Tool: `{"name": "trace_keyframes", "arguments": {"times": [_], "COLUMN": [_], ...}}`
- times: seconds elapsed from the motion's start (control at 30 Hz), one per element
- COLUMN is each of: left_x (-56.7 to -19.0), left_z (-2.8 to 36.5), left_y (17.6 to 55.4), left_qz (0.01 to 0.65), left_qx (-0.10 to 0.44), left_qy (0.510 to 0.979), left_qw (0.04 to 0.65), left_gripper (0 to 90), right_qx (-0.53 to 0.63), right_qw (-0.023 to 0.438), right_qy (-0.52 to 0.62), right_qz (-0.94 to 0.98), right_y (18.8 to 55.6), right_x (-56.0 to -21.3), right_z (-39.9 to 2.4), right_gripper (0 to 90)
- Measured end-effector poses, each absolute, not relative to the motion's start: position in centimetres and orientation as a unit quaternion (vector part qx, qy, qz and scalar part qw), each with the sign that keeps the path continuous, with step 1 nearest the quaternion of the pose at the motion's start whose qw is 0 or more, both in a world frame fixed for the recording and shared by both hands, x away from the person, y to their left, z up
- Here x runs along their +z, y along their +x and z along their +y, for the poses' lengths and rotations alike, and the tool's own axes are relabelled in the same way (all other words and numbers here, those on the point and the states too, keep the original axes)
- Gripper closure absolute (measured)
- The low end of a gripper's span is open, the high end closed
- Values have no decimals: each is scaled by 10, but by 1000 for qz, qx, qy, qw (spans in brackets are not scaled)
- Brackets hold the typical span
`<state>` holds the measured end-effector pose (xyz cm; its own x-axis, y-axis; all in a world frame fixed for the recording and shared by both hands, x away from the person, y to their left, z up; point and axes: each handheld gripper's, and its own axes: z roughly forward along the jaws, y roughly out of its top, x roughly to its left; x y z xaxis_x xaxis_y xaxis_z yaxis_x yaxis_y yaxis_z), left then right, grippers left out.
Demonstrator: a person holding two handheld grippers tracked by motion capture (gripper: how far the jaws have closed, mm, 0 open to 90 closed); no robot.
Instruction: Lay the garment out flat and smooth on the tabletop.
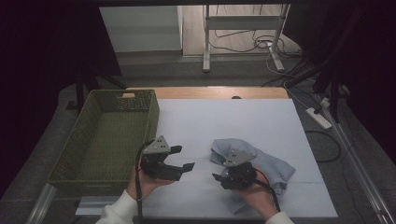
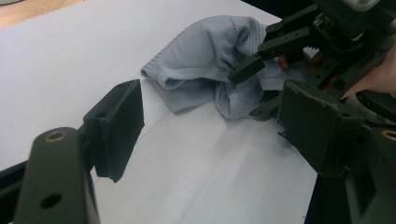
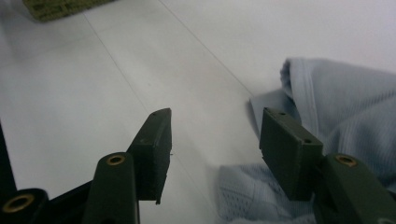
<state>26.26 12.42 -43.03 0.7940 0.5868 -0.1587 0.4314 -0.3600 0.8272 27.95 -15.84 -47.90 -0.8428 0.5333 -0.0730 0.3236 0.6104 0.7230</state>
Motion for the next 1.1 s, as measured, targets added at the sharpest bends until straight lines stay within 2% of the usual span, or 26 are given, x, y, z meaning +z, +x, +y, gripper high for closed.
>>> {"name": "trace_keyframes", "arguments": {"times": [0.5, 0.67, 0.73, 0.93, 1.03, 1.1], "left_x": [-429, -430, -429, -429, -428, -427], "left_z": [126, 126, 126, 127, 127, 128], "left_y": [262, 262, 262, 262, 262, 262], "left_qz": [311, 312, 312, 313, 316, 317], "left_qx": [83, 83, 85, 86, 92, 93], "left_qy": [820, 819, 819, 817, 813, 812], "left_qw": [474, 474, 474, 476, 480, 481], "left_gripper": [233, 233, 233, 233, 233, 233], "right_qx": [313, 283, 266, 270, 269, 269], "right_qw": [129, 143, 159, 146, 159, 160], "right_qy": [267, 265, 261, 260, 241, 239], "right_qz": [902, 910, 914, 916, 919, 919], "right_y": [287, 289, 291, 296, 297, 297], "right_x": [-502, -511, -514, -514, -513, -513], "right_z": [-167, -162, -161, -161, -149, -146], "right_gripper": [442, 449, 501, 727, 812, 822]}}
